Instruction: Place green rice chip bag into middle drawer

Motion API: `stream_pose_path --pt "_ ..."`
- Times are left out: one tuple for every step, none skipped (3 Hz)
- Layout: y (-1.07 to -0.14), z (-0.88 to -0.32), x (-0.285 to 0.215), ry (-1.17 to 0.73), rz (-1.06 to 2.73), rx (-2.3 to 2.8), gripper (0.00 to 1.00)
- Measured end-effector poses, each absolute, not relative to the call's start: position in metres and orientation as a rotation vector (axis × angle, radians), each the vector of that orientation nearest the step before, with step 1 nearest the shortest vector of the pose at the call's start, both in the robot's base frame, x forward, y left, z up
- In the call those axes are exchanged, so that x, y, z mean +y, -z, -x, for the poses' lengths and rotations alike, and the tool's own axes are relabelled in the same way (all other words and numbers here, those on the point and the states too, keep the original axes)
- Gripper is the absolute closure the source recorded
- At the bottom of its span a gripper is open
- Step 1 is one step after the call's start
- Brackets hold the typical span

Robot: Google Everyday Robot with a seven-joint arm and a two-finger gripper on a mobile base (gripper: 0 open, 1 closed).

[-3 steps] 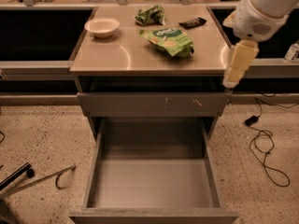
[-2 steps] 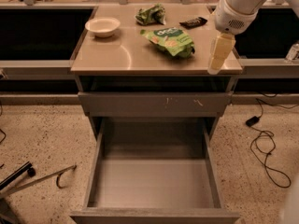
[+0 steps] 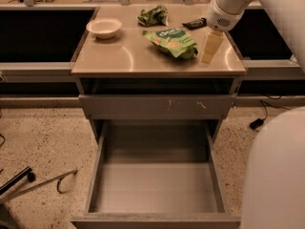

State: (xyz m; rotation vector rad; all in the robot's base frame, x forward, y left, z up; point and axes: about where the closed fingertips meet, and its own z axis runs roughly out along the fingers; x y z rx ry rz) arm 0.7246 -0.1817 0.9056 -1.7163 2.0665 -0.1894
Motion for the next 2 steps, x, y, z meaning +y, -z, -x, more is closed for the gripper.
stream_pose_path --pt "-0.892 -0.757 -0.147 0.168 1.73 1.986 0.0" --pt "-0.876 -0.79 -0.106 0.163 1.755 1.91 0.0"
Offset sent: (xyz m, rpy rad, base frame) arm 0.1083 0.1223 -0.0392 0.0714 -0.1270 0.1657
